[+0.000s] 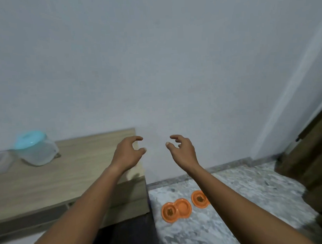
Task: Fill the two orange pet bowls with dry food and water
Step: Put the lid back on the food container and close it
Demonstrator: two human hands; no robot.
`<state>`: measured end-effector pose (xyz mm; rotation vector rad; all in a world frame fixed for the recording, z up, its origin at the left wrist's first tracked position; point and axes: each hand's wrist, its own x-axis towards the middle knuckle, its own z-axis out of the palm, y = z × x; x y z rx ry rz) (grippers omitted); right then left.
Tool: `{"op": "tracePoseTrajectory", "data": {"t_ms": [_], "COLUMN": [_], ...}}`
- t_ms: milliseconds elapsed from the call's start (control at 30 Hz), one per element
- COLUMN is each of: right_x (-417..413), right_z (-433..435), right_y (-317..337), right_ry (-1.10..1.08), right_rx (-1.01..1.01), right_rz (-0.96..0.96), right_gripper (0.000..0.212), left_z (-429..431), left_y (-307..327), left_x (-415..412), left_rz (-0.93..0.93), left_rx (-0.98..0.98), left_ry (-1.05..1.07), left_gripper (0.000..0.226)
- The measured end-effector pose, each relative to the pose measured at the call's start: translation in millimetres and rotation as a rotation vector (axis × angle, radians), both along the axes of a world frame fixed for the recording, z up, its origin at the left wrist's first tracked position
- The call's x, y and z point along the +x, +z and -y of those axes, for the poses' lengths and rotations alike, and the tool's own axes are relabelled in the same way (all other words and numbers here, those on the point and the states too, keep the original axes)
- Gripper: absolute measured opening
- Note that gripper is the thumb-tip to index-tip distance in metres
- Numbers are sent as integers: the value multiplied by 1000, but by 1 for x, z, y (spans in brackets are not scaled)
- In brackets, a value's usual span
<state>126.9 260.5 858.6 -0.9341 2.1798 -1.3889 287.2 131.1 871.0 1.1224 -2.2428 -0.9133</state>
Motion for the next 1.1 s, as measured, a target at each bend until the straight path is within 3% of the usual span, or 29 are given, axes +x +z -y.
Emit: {"op": "tracePoseTrajectory", "data": {"t_ms": [467,1100], "right_x": [281,449], "right_z": [167,321], "right_y": [8,-48], "right_ry": [89,331], "right_rx": [-40,88], "right_rz": [74,85], "right_gripper": [36,32], "left_z": [146,257], "left_y": [10,-48], "left_x": [295,482], "left_rz": [89,138], "left_rx": [-7,188], "left_ry": [42,291], "left_gripper": [37,40]}}
